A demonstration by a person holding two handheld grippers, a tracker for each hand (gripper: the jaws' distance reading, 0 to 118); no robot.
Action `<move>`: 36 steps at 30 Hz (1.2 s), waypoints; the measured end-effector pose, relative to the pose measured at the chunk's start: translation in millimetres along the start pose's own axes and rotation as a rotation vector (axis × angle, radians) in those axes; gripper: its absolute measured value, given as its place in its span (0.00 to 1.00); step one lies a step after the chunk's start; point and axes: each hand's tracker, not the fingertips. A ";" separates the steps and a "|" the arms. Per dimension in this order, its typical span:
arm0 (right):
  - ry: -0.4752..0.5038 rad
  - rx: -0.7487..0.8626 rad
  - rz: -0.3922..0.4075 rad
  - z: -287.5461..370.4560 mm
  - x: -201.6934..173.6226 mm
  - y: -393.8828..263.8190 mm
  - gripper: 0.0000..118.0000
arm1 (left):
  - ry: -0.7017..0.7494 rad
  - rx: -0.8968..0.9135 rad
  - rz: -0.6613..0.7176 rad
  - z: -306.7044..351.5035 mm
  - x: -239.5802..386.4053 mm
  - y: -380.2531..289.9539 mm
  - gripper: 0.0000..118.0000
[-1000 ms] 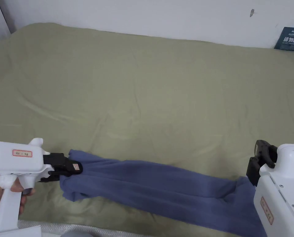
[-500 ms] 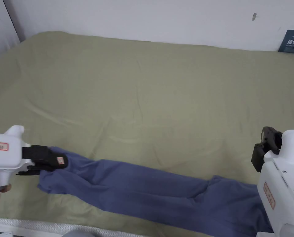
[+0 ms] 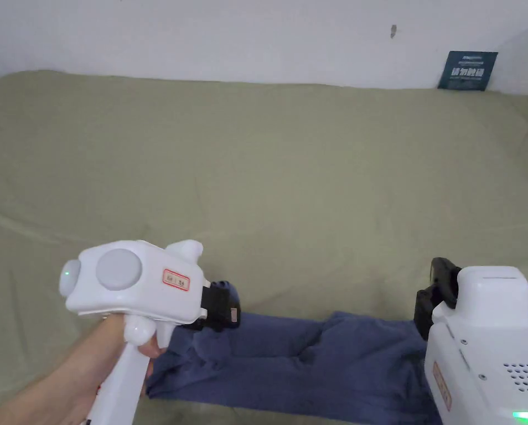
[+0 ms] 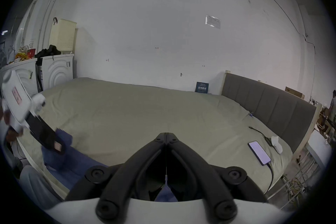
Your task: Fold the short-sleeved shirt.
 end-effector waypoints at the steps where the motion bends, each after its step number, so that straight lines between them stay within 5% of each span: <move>1: -0.006 -0.008 -0.003 -0.6 2.2 -1.2 0.00 | 0.021 -0.024 -0.019 -14.7 1.3 -0.4 0.04; 2: -0.010 -0.013 -0.011 -1.0 4.7 -2.7 0.00 | 0.037 -0.037 -0.027 -30.6 3.5 -1.6 0.06; 3: -0.015 -0.017 -0.017 -1.5 6.6 -4.2 0.00 | 0.036 -0.059 -0.035 -45.3 5.3 -3.2 0.22; 6: -0.022 -0.035 -0.027 -4.5 10.2 -7.5 0.00 | -0.066 -0.114 -0.026 -65.9 6.2 -10.9 0.96; 7: -0.022 -0.041 -0.029 -5.0 11.1 -8.3 0.00 | -0.083 -0.064 -0.008 -60.8 7.4 -13.0 0.98; 10: -0.019 -0.048 -0.038 -5.9 11.0 -9.3 0.00 | -0.148 -0.009 0.000 -29.7 4.0 -8.5 0.92; 11: -0.013 -0.053 -0.040 -6.5 10.4 -9.2 0.00 | -0.139 0.002 0.001 -15.6 -0.3 -8.1 0.83; 13: -0.008 -0.049 -0.039 -6.7 7.2 -9.2 0.00 | -0.153 0.055 -0.011 10.4 -10.9 -5.4 0.22; 14: -0.004 -0.046 -0.038 -6.6 5.5 -8.4 0.00 | -0.147 0.071 -0.007 20.9 -18.1 -5.6 0.00; 20: 0.022 -0.046 -0.040 -9.5 -2.3 -6.8 0.00 | -0.084 0.011 0.045 24.0 -51.8 -16.8 0.00; 29: 0.032 -0.080 -0.026 -11.5 -9.1 -14.0 0.00 | -0.225 -0.173 0.072 -100.0 -24.7 -61.1 0.00; 36: 0.037 -0.091 0.001 -14.7 -8.0 -13.8 0.00 | -0.173 -0.121 -0.005 -53.7 -24.0 -48.6 0.00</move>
